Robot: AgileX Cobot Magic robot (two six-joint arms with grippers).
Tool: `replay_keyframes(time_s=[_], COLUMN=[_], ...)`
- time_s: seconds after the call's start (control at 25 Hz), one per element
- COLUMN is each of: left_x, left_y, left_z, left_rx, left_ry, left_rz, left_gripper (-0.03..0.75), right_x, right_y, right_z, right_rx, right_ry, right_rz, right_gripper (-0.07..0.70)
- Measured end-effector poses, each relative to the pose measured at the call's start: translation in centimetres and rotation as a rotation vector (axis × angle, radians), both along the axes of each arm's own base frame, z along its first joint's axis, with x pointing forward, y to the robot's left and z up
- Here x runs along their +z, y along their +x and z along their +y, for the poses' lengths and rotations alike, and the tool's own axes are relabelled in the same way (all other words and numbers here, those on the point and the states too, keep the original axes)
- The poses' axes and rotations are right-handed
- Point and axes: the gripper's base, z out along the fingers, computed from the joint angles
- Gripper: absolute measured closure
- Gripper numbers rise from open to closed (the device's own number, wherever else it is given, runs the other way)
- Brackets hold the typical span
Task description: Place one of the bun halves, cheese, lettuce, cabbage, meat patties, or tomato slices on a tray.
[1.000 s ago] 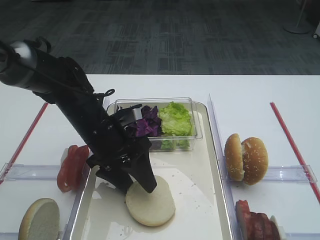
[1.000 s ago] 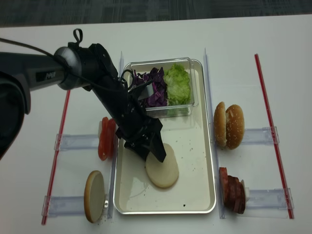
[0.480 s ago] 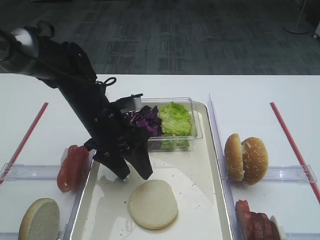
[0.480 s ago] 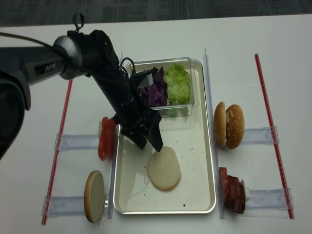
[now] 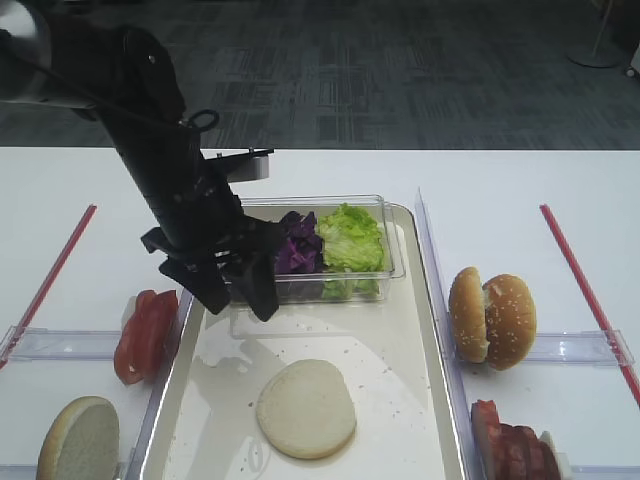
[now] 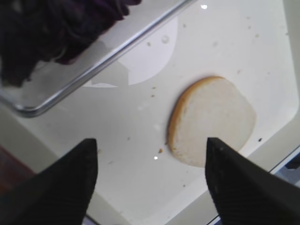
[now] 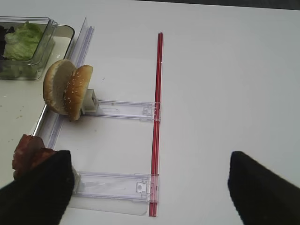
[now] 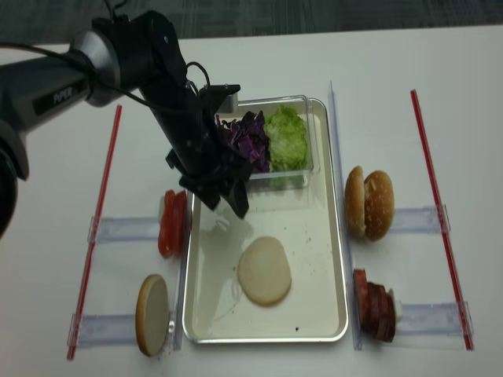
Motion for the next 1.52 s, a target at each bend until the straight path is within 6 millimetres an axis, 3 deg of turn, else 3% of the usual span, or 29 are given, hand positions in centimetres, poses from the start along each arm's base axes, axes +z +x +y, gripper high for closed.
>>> replay_keyframes(time_s=[0.32, 0.68, 1.0, 1.52], left_x=[3.2, 5.5, 6.0, 6.1], left_y=[-0.3, -0.5, -0.3, 1.6], left_z=[1.9, 3.5, 4.6, 12.1], left_rx=[0.042, 0.132, 0.160, 0.374], left_ry=[0.159, 0.285, 0.300, 0.323], left_rz=[-0.122, -0.216, -0.229, -0.200], left_gripper=[0.263, 0.263, 0.263, 0.263], right_x=[0.0, 0.0, 0.0, 0.0], right_y=[0.0, 0.0, 0.0, 0.0], right_z=[0.0, 0.0, 0.0, 0.0], right_rx=[0.000, 0.000, 0.000, 0.000], right_ry=[0.000, 0.000, 0.000, 0.000], right_rz=[0.000, 0.000, 0.000, 0.000], right_gripper=[-0.046, -0.046, -0.046, -0.046])
